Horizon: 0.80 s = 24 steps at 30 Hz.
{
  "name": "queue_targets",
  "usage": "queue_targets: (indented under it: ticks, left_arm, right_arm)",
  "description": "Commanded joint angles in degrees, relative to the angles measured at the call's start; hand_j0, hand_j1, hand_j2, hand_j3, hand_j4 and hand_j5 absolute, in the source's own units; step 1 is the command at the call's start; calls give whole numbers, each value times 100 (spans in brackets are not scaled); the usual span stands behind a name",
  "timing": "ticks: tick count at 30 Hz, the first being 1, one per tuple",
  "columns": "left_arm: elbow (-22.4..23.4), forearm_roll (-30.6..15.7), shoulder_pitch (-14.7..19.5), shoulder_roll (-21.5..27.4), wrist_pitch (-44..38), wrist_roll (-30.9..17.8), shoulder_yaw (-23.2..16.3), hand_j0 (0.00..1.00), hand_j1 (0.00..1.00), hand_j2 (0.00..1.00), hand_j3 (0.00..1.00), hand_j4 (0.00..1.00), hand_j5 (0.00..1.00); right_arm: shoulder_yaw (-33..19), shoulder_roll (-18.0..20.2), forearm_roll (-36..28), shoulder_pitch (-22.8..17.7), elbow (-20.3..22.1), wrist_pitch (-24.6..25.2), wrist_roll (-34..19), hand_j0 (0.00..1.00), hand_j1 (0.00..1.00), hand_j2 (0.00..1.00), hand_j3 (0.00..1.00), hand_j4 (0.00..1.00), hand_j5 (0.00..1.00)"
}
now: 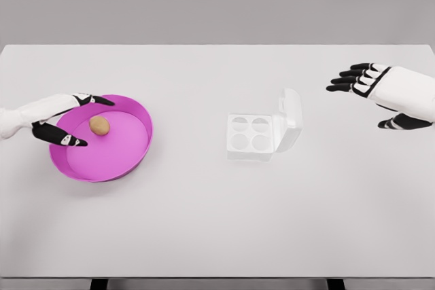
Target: Pack egg into the box and close the box lid
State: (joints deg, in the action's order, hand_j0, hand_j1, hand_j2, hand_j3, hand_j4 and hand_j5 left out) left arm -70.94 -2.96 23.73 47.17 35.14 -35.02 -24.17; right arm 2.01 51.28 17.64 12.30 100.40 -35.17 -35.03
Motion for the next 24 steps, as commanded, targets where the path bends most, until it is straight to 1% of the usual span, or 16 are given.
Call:
queue_targets:
  ticks: [1,4,7,10,11,13,14,19,24]
  left_arm:
    - [37,6,0,-41,-14,2,-9,87,87,87,87,87,87]
    - [54,6,0,-68,-14,2,-17,86,86,86,86,86,86]
    - [160,172,9,-85,-14,2,-18,86,86,86,86,86,86]
    - [160,533,70,-103,-14,2,-17,86,86,86,86,86,86]
    - [160,585,88,-103,-14,2,-17,86,86,86,86,86,86]
    - [151,638,97,-103,-14,2,-26,85,85,85,85,85,85]
    - [151,709,105,-103,-14,2,-17,85,85,85,85,85,85]
    - [98,849,149,-94,-14,2,-17,85,85,85,85,85,85]
    - [11,893,220,-85,-14,2,-17,83,83,83,83,83,83]
  right_arm:
    - [1,-13,-32,-9,6,17,3,100,100,100,100,100,100]
    - [10,-4,-32,-26,6,17,3,100,100,100,100,100,100]
    - [1,31,-32,-53,-3,17,3,100,100,100,100,100,100]
    - [-43,66,-23,-44,-3,17,3,100,100,100,100,100,100]
    - [-95,75,-23,-44,-12,17,3,100,100,100,100,100,100]
    - [-368,49,-32,-26,-3,17,3,100,100,100,100,100,100]
    - [-386,40,-32,26,6,17,3,100,100,100,100,100,100]
    - [-544,145,-41,70,-3,17,3,100,100,100,100,100,100]
    - [-535,154,-32,62,-29,17,3,100,100,100,100,100,100]
